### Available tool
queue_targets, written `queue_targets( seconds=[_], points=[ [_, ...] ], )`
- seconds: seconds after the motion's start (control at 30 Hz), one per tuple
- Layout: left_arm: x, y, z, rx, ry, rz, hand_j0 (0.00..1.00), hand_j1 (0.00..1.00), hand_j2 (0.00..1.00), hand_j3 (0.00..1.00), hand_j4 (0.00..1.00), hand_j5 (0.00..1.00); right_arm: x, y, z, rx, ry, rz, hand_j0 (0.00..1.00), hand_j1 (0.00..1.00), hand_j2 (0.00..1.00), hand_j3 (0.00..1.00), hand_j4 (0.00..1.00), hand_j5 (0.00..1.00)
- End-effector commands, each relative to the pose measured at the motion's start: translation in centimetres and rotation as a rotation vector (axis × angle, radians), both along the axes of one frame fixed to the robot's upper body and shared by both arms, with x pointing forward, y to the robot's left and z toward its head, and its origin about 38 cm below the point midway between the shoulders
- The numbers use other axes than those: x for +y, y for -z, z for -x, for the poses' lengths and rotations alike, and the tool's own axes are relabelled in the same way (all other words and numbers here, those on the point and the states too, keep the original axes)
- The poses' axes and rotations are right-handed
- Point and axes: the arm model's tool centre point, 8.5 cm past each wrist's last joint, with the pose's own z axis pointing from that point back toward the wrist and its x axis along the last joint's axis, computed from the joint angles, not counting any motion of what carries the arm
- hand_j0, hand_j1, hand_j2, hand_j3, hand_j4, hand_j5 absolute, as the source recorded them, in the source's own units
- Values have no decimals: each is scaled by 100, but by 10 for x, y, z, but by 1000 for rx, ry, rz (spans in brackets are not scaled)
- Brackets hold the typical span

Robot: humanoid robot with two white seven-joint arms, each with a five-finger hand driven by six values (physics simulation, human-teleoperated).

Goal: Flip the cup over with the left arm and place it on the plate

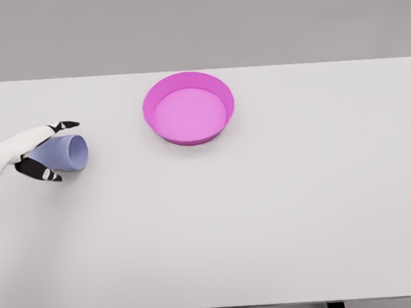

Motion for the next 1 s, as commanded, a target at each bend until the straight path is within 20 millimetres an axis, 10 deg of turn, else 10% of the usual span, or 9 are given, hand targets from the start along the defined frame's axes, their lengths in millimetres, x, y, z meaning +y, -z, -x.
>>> queue_targets(
  seconds=[0.0,0.97],
  points=[
    [1,1,0,3,-2,-2,100,100,100,100,100,100,0,0,0,0,0,0,100,100,100,100,100,100],
    [-7,1,-13,13,12,-3,100,100,100,100,100,100,0,0,0,0,0,0,100,100,100,100,100,100]
  ],
)
